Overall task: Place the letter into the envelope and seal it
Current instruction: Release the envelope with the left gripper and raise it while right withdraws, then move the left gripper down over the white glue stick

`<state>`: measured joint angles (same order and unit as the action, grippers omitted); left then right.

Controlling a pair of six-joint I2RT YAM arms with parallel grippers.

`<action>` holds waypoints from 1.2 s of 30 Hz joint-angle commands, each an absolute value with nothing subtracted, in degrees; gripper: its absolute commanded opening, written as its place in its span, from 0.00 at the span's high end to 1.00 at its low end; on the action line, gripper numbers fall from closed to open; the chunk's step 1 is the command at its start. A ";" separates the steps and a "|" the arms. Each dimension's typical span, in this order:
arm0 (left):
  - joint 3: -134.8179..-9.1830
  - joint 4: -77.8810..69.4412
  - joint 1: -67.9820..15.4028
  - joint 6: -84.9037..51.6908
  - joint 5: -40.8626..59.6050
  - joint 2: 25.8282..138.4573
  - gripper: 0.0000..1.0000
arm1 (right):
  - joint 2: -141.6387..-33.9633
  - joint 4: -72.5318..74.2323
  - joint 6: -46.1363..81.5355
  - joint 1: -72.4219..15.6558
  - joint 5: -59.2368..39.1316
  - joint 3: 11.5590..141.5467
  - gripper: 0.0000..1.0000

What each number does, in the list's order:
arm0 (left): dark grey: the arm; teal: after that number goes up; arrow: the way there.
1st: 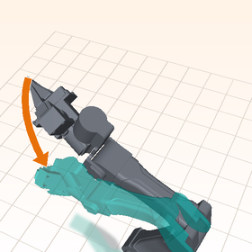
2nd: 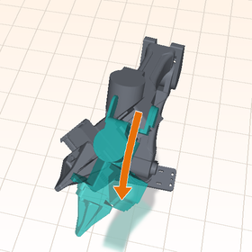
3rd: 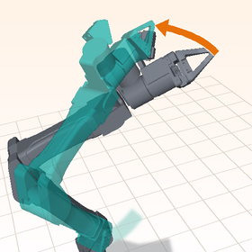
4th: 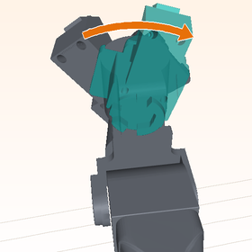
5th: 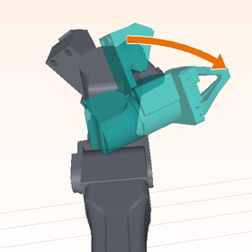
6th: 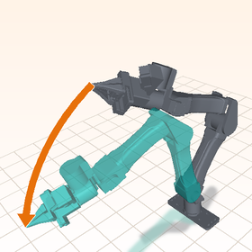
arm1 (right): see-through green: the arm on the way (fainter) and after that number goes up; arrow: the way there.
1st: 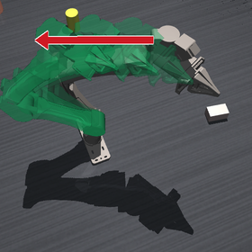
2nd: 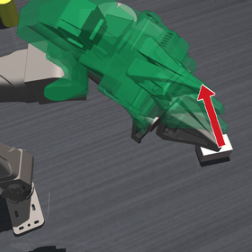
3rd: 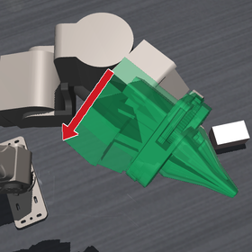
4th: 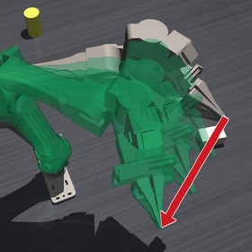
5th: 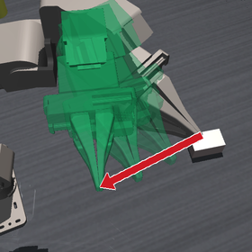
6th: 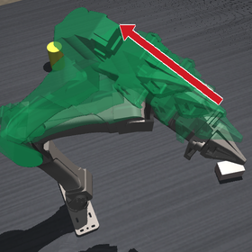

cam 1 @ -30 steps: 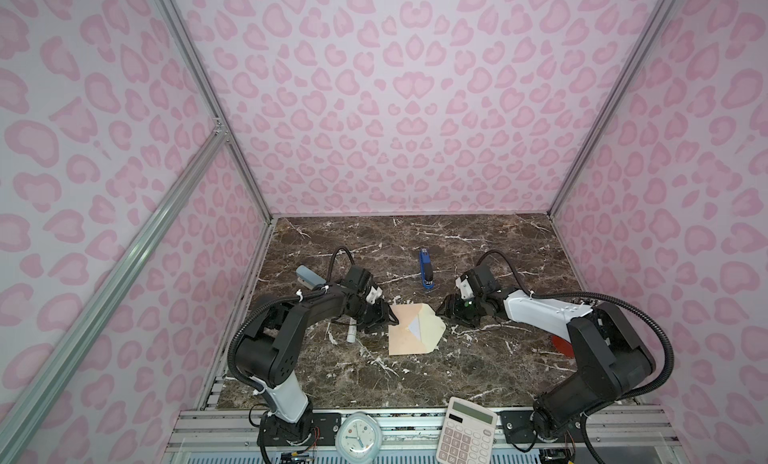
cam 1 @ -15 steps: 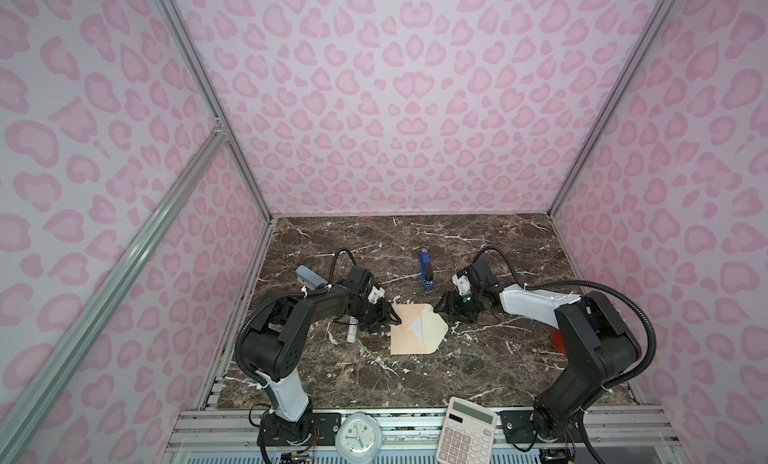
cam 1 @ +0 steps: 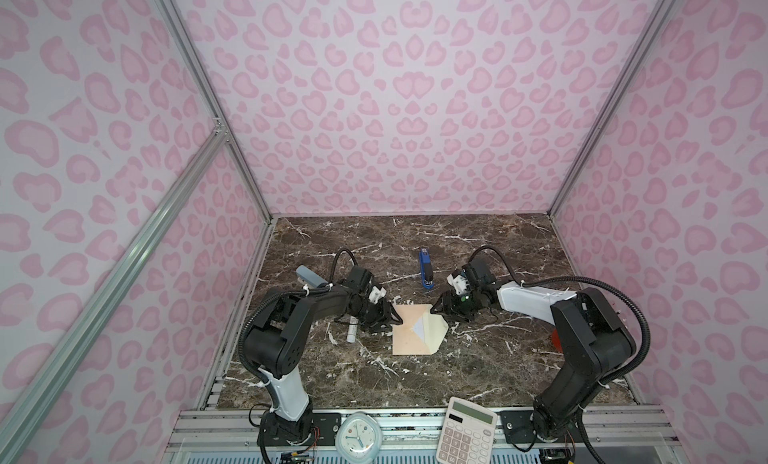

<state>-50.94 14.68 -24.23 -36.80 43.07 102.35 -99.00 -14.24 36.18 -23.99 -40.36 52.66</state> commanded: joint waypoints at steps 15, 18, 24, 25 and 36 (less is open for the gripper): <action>-53.79 20.16 -24.26 -35.01 39.00 98.59 0.44 | -97.23 -21.05 33.44 -23.73 -37.11 55.05 0.36; -55.55 23.41 -24.18 -34.24 37.23 96.06 0.41 | -95.79 -23.42 32.47 -23.42 -35.01 55.79 0.34; -57.91 31.24 -23.58 -33.19 30.63 89.97 0.34 | -92.29 -27.46 30.55 -22.78 -30.45 57.30 0.32; -58.40 33.40 -23.57 -33.06 28.47 88.89 0.34 | -91.73 -27.98 30.33 -22.78 -29.84 57.66 0.32; -60.79 58.79 -23.31 -37.28 2.58 77.43 0.30 | -85.70 -24.02 32.43 -25.57 -23.88 59.94 0.33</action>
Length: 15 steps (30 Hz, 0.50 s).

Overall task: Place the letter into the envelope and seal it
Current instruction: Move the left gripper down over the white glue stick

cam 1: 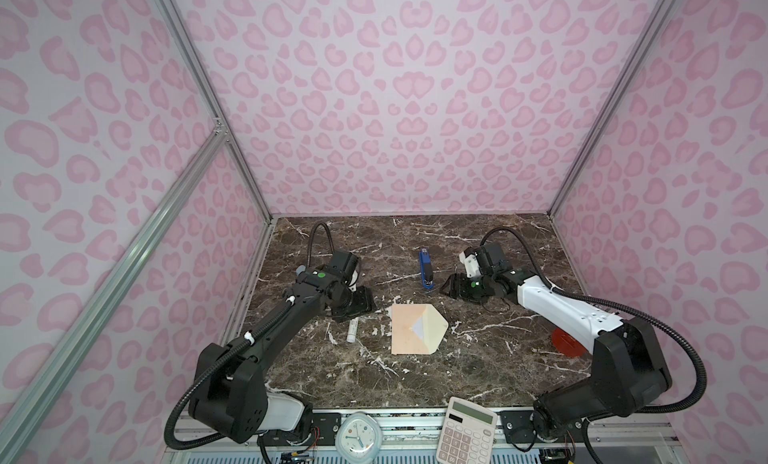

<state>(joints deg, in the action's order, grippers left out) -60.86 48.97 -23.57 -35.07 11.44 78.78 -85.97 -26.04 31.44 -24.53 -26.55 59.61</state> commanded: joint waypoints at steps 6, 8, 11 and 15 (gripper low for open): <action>-57.38 61.49 -22.50 -39.29 1.83 75.76 0.27 | -86.80 -21.31 32.34 -30.19 -21.76 60.66 0.34; -56.81 61.70 -22.00 -39.13 1.94 75.76 0.25 | -87.43 -20.63 32.58 -31.30 -21.67 60.93 0.34; -55.84 61.44 -20.92 -37.96 2.57 76.15 0.22 | -88.22 -20.09 32.75 -32.85 -21.47 61.13 0.34; -55.29 61.02 -18.81 -35.61 3.24 77.05 0.19 | -88.05 -19.48 33.09 -34.59 -20.85 61.33 0.34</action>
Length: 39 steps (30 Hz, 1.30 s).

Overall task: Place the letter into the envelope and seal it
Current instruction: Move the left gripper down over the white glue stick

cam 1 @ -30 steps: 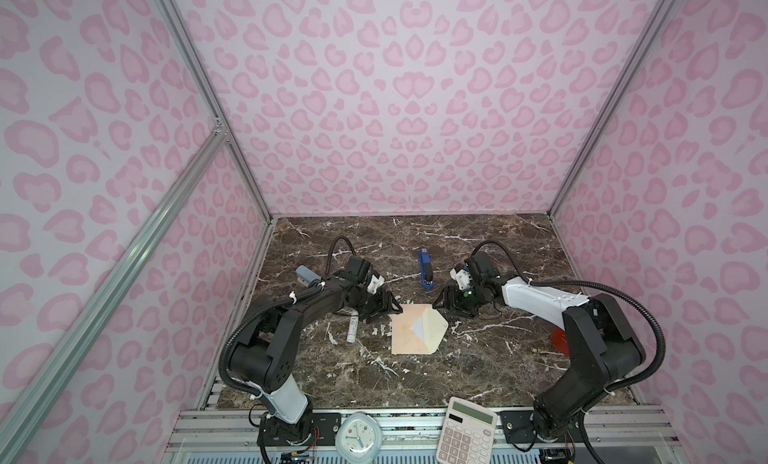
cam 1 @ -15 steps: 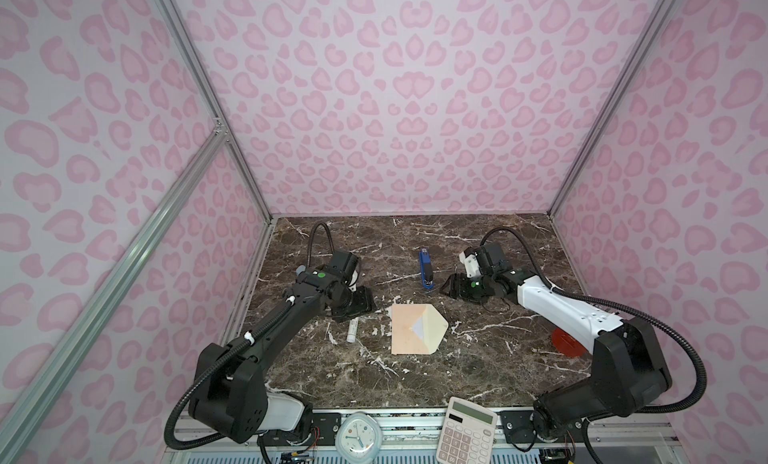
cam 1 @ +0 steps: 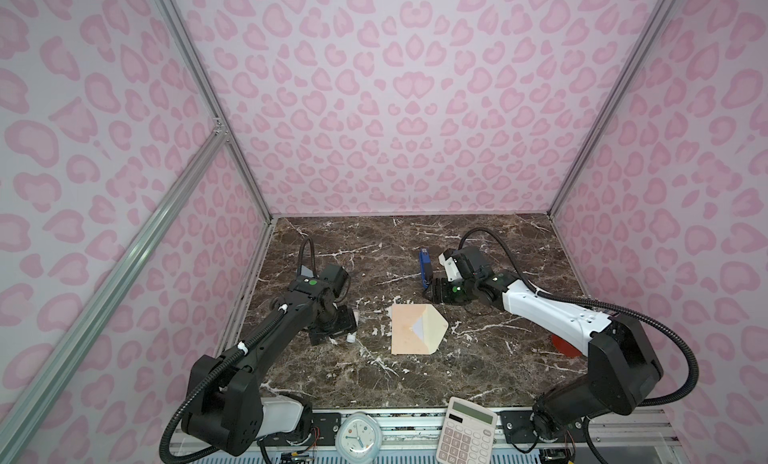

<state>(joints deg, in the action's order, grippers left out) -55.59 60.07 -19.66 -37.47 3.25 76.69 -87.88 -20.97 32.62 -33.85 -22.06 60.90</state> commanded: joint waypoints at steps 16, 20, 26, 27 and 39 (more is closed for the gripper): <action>-59.39 54.87 -16.78 -26.78 8.95 87.37 0.26 | -86.63 -19.74 32.17 -36.74 -17.78 61.54 0.35; -62.05 54.22 -16.74 -25.28 8.35 92.19 0.33 | -86.62 -20.16 31.82 -36.73 -17.58 61.70 0.35; -64.19 52.35 -16.70 -24.18 8.46 97.71 0.43 | -86.25 -20.99 31.07 -36.73 -17.10 62.04 0.35; -64.45 52.15 -16.77 -23.90 8.44 98.43 0.44 | -86.16 -21.08 31.10 -36.69 -17.10 62.02 0.35; -64.70 51.19 -17.37 -21.89 8.76 102.47 0.66 | -85.18 -21.27 31.85 -36.73 -16.06 61.12 0.36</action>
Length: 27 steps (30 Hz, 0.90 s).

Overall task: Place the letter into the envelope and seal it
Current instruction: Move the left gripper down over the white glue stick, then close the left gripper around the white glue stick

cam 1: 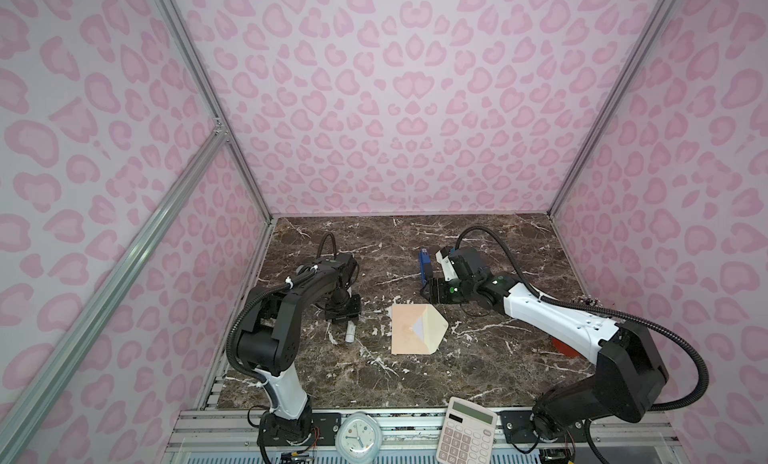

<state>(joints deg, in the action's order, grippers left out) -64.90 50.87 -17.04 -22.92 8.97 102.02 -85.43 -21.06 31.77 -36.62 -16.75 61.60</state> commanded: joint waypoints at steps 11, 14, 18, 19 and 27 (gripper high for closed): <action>-65.21 53.06 -18.98 -22.51 3.90 105.01 0.71 | -83.58 -21.42 32.04 -36.69 -15.29 59.89 0.36; -65.06 53.43 -19.59 -22.75 3.27 105.60 0.70 | -83.31 -21.44 32.16 -36.70 -15.12 59.60 0.36; -64.45 53.52 -20.42 -23.36 2.23 106.00 0.67 | -83.19 -21.29 32.17 -36.73 -15.12 59.28 0.36; -64.25 53.53 -20.69 -23.53 1.98 106.00 0.65 | -83.12 -21.18 32.17 -36.74 -15.12 59.29 0.36; -62.59 52.47 -21.85 -24.56 1.43 105.82 0.66 | -83.06 -21.30 32.08 -36.73 -15.16 59.25 0.36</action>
<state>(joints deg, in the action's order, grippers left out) -63.75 52.66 -21.47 -23.99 3.40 104.92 -83.15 -21.23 31.97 -36.64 -16.05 59.44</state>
